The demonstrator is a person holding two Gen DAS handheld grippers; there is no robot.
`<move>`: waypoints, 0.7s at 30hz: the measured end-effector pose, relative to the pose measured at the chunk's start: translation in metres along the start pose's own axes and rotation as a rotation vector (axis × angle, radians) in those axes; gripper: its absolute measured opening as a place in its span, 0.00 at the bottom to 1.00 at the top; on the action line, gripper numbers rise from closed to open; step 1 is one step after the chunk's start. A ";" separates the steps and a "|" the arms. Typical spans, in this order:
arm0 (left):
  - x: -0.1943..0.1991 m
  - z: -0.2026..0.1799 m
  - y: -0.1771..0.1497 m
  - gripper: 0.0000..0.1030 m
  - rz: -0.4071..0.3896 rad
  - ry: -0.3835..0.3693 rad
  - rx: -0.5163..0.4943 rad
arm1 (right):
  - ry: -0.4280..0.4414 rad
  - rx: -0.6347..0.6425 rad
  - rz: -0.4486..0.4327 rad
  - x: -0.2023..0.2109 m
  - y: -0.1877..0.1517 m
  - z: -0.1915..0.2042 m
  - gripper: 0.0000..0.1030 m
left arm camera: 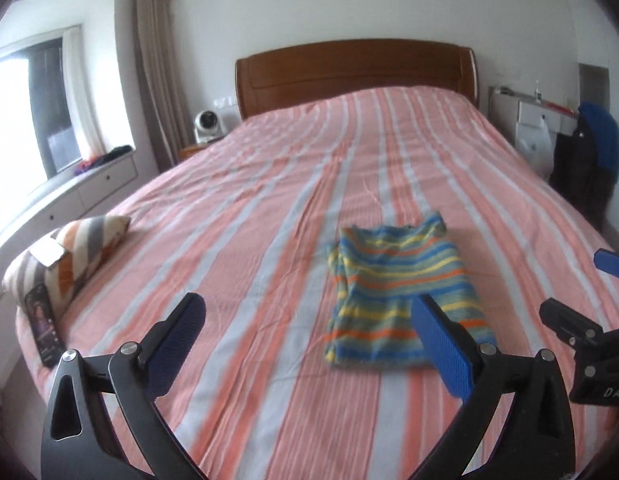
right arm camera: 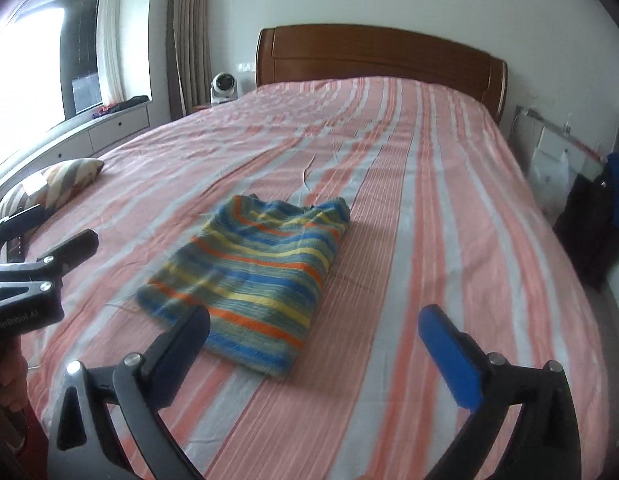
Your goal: Fold small clothes
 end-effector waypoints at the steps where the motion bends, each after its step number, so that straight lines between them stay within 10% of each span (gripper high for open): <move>1: 0.005 -0.002 0.000 1.00 -0.005 -0.002 -0.003 | -0.005 0.004 -0.013 0.011 -0.003 0.004 1.00; 11: 0.060 -0.001 -0.020 1.00 -0.040 -0.001 -0.019 | 0.022 -0.042 -0.115 0.084 -0.026 0.018 1.00; 21: 0.084 0.018 -0.040 1.00 0.042 -0.169 0.069 | 0.046 -0.095 -0.078 0.109 -0.050 0.021 1.00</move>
Point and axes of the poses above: each gripper's, at about its wrist camera, not at the fingertips, and x roughly against the way its jaws point, z to its left, y to its top, the point moved 1 cm from there along -x, roughly the way its jaws point, and after that the axes turned 11 degrees about z, right-handed, at the moved point
